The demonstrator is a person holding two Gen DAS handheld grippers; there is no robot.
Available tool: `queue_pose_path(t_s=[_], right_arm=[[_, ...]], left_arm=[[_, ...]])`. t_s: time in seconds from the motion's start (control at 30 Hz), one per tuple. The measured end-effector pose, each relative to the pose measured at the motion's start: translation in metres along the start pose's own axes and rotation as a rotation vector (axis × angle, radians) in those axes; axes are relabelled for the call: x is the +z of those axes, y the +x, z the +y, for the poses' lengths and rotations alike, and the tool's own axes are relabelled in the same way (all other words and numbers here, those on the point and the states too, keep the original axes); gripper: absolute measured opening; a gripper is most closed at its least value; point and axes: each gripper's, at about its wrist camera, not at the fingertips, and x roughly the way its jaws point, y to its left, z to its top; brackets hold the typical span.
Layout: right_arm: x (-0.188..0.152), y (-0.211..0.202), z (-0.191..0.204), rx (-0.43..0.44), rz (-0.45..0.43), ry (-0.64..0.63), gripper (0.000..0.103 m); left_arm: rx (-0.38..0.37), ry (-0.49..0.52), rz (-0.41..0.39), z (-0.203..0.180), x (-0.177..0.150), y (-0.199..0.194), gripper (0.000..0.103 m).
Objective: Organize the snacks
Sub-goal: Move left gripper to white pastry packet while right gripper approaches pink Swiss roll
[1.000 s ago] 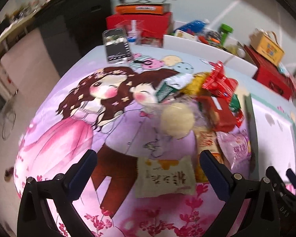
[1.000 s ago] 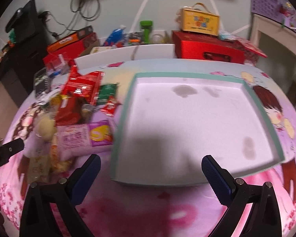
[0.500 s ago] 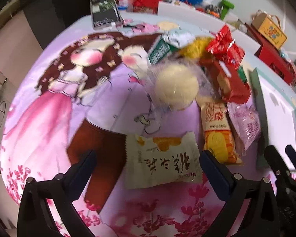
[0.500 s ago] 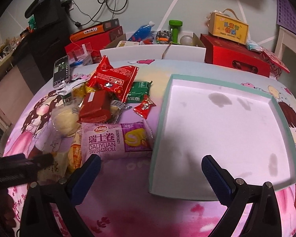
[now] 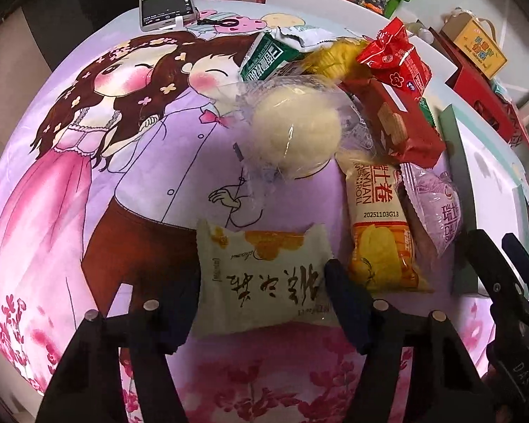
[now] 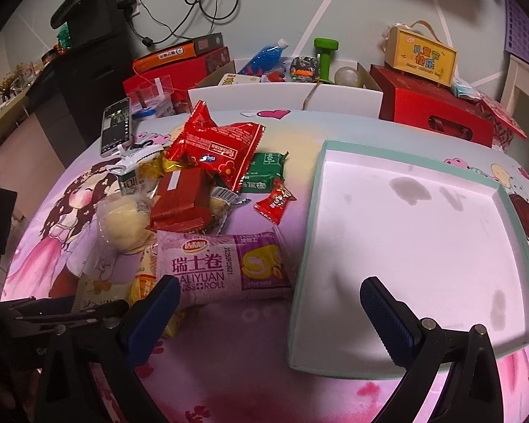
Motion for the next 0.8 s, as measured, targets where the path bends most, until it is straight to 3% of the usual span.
queue_pose_path(t_s=[0.27, 0.57, 0.8], right_arm=[[0.006, 0.005, 0.019, 0.066, -0.010, -0.061, 0.103], [0.008, 0.031, 0.033, 0.078, 0.065, -0.110, 0.092], [0.010, 0.043, 0.027, 0.114, 0.093, -0.077, 0.091]], left_arm=[[0.033, -0.070, -0.021, 0.022, 0.009, -0.020, 0.067], [0.022, -0.116, -0.056, 0.039, 0.014, -0.036, 0.067], [0.017, -0.120, -0.073, 0.034, 0.011, -0.041, 0.067]])
